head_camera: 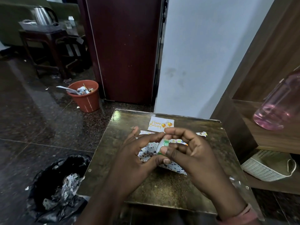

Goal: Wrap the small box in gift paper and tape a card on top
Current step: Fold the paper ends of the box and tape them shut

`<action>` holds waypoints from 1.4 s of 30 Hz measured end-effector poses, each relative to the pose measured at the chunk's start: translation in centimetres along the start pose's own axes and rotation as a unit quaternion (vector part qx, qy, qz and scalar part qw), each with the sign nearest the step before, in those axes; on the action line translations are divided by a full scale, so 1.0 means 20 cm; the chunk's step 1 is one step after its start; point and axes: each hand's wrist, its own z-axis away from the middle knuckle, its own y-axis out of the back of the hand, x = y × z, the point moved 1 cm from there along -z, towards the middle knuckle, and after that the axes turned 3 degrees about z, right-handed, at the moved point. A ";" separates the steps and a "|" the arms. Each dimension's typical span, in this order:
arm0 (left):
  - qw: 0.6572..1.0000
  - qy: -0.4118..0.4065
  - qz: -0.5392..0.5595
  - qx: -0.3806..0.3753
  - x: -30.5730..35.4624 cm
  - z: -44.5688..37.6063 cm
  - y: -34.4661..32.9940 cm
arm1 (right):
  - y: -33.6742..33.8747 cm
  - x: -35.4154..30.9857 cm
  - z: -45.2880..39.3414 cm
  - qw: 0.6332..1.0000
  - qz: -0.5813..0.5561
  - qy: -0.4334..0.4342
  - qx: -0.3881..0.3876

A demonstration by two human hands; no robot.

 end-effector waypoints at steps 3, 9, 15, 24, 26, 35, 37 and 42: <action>1.000 0.015 0.025 -0.002 0.01 0.00 0.00 | 0.01 -0.01 0.00 1.000 0.008 -0.001 0.009; 0.997 0.053 0.050 -0.025 0.00 0.02 -0.01 | 0.02 -0.01 -0.01 0.998 0.035 0.015 0.056; 0.992 0.053 0.116 -0.020 0.01 0.02 -0.04 | 0.02 -0.03 0.00 0.997 0.031 0.021 0.070; 0.932 0.120 0.339 0.037 0.05 0.01 -0.06 | -0.03 -0.04 0.00 0.995 -0.056 0.046 0.067; 0.920 0.121 0.371 0.040 0.04 0.01 -0.06 | -0.05 -0.03 0.01 0.993 -0.100 0.033 0.053; 0.846 0.150 0.504 0.087 0.01 -0.02 -0.02 | -0.07 -0.03 0.01 0.987 -0.152 0.032 0.029; 0.830 0.158 0.528 0.089 0.01 -0.02 -0.01 | -0.08 -0.02 0.00 0.985 -0.167 0.021 0.024; 0.823 0.180 0.537 0.048 0.03 -0.02 -0.04 | -0.08 -0.03 0.00 0.980 -0.192 0.004 0.057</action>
